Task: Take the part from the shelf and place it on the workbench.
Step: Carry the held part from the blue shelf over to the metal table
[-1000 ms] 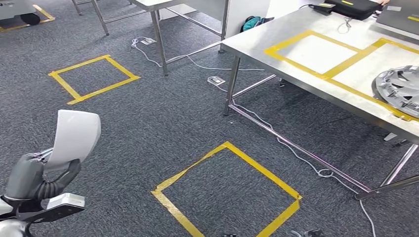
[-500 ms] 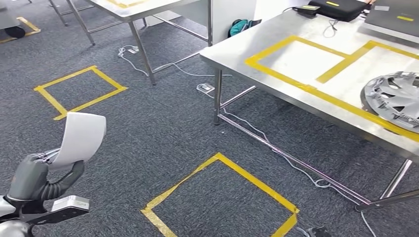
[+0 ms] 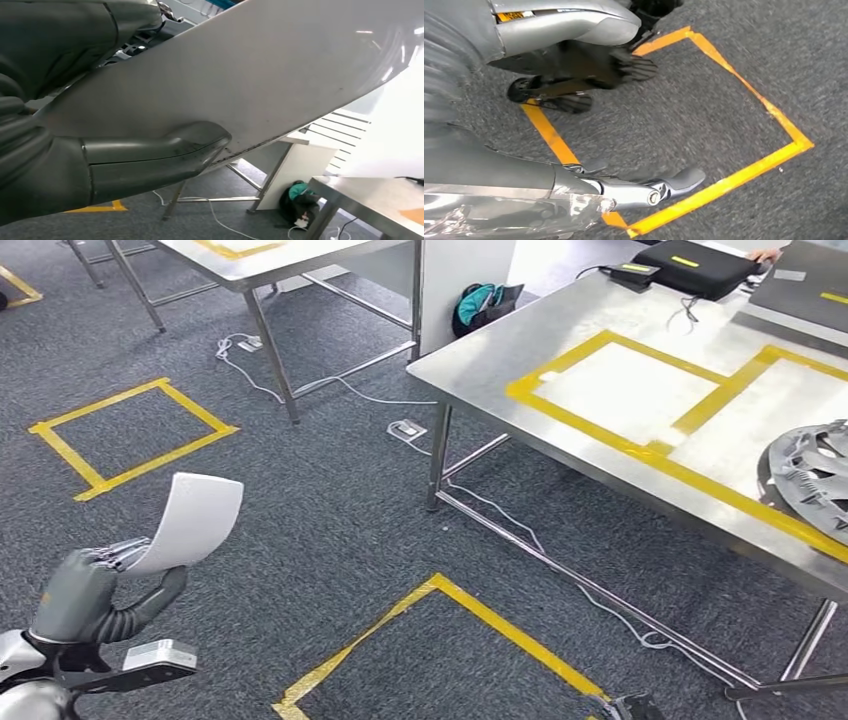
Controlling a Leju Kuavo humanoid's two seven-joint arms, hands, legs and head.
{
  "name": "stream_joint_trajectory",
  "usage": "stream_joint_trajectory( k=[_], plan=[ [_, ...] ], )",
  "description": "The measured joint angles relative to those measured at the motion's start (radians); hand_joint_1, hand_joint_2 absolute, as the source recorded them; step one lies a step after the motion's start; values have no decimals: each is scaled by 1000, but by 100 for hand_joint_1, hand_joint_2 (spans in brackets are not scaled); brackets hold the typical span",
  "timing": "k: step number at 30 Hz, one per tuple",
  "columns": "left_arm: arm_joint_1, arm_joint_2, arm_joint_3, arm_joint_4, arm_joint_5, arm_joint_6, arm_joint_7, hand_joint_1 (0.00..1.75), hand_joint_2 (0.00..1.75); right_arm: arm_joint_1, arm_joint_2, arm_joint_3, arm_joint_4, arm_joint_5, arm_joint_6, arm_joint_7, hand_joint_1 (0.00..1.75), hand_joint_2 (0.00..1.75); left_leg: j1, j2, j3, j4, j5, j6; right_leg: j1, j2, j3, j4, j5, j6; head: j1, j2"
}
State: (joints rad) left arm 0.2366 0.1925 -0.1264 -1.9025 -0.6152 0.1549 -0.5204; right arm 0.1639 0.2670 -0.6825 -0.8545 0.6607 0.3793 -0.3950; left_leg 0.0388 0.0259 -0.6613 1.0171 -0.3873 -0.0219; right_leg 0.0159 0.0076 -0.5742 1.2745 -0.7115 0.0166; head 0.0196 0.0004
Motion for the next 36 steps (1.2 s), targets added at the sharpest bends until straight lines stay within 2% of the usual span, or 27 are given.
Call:
stream_joint_trajectory(
  k=[1,2,3,4,5,6,7,11,15,16,17,18,19,20,21,22,24,25,26,28,29,30,31,32,34,35,36],
  plan=[
    [0,1,-4,0,-3,0,0,152,175,-1,0,0,6,0,-3,-1,0,175,1,4,12,0,-10,-1,-4,-1,-27,2,31,2,1,0],
    [0,3,-7,0,-4,0,0,152,175,-1,0,0,11,0,-5,-2,0,175,2,9,26,-1,-19,-2,-7,-5,-35,-36,81,2,2,0],
    [0,4,-8,0,-4,0,-1,152,175,-1,0,0,14,0,-5,-2,0,175,2,14,40,-2,-28,-4,-8,-20,-28,-100,143,0,2,0],
    [-1,5,-9,0,-4,0,-1,152,175,-3,0,0,18,0,-6,-3,0,175,2,19,53,-3,-36,-8,-6,-44,-17,-165,193,-2,2,0],
    [-1,7,-10,0,-4,0,-1,152,175,-6,0,0,20,0,-6,-3,0,175,0,23,62,-5,-42,-13,-3,-64,-9,-217,227,-4,2,0],
    [-1,8,-10,0,-4,0,0,152,175,-9,0,0,22,0,-6,-4,0,175,-1,29,68,-7,-47,-18,1,-78,-6,-245,243,-5,2,0],
    [-1,9,-11,0,-5,0,0,152,175,-11,0,0,24,0,-6,-4,0,175,-2,36,72,-9,-49,-24,4,-80,-8,-253,243,-6,2,0],
    [-2,10,-15,0,-5,-1,0,152,175,-14,0,0,26,0,-7,-4,0,175,3,60,86,-18,-56,-45,2,-40,7,-270,253,-19,2,0],
    [-2,11,-15,0,-6,-1,0,152,175,-14,0,0,26,0,-7,-4,0,175,4,58,86,-17,-58,-46,-1,-37,13,-274,255,-20,2,0],
    [-2,13,-16,0,-8,-2,-1,152,175,-15,0,0,26,0,-8,-5,0,175,3,43,75,12,-76,-44,-1,-31,14,-275,257,-23,0,0],
    [0,17,-21,1,-15,-4,-2,152,175,-17,-1,-1,30,1,-12,-6,0,175,-2,23,36,86,-105,-40,2,-12,18,-277,257,-29,-3,0],
    [2,22,-26,3,-22,-5,-2,152,175,-20,-1,-1,37,3,-18,-8,0,175,-9,-6,20,107,-99,-33,5,18,25,-276,253,-34,-6,0],
    [5,27,-31,4,-29,-6,-2,152,175,-23,-1,-2,45,4,-24,-10,0,175,-15,-46,9,112,-90,-25,9,50,30,-273,248,-39,-9,0],
    [7,31,-36,5,-34,-6,-1,152,175,-26,-2,-2,52,6,-30,-13,0,175,-18,-71,12,86,-67,-17,14,79,32,-266,239,-39,-9,0],
    [7,32,-37,6,-34,-5,0,152,175,-27,-2,-1,57,6,-33,-15,0,175,-19,-88,42,14,-34,-11,15,97,28,-260,231,-36,-9,0],
    [6,33,-38,6,-34,-4,0,152,175,-28,-2,-1,60,6,-34,-16,0,175,-19,-95,50,-3,-35,-7,14,106,22,-256,226,-32,-9,0],
    [4,33,-40,7,-35,-4,1,152,175,-26,-4,-1,65,6,-37,-17,0,175,-18,-77,54,-8,-40,2,13,118,14,-254,222,-25,-10,0],
    [2,33,-41,7,-35,-4,1,152,175,-25,-6,-1,67,6,-38,-17,0,175,-16,-68,56,-11,-41,8,14,106,12,-247,215,-18,-7,0],
    [2,33,-41,7,-35,-4,1,152,175,-26,-8,-1,69,6,-38,-17,0,175,-12,-57,59,-13,-41,12,14,84,0,-223,199,-10,-2,0],
    [3,33,-43,7,-35,-3,1,152,175,-31,-9,0,73,7,-39,-18,0,175,-8,-35,64,-15,-45,17,6,26,-55,-117,144,8,7,0],
    [4,33,-43,7,-35,-3,2,152,175,-33,-9,0,75,7,-39,-18,0,175,-8,-24,66,-15,-48,16,-2,10,-94,-50,117,17,8,0],
    [4,32,-43,7,-35,-3,2,152,175,-34,-10,0,78,8,-40,-19,0,175,-6,-12,69,-14,-51,14,-10,2,-125,1,104,24,7,0],
    [3,32,-43,8,-35,-2,2,152,175,-34,-10,0,80,10,-41,-19,0,175,-3,-2,73,-14,-55,10,-16,-2,-142,22,110,32,8,0],
    [0,32,-44,8,-35,-1,2,152,175,-33,-10,0,83,12,-41,-19,0,175,2,8,79,-14,-60,5,-22,-5,-139,3,136,38,8,0],
    [-9,31,-44,10,-34,2,2,152,175,-33,-11,1,87,15,-42,-21,0,175,11,26,94,-14,-69,-8,-31,-30,-82,-128,216,52,8,0],
    [-15,30,-44,10,-33,3,2,152,175,-35,-12,3,90,16,-42,-22,0,175,13,34,101,-14,-74,-17,-32,-44,-54,-190,245,55,9,0],
    [-21,30,-44,11,-33,4,2,152,175,-38,-12,5,93,16,-43,-22,0,175,13,40,106,-15,-77,-25,-32,-54,-34,-230,261,53,9,0]
  ],
)
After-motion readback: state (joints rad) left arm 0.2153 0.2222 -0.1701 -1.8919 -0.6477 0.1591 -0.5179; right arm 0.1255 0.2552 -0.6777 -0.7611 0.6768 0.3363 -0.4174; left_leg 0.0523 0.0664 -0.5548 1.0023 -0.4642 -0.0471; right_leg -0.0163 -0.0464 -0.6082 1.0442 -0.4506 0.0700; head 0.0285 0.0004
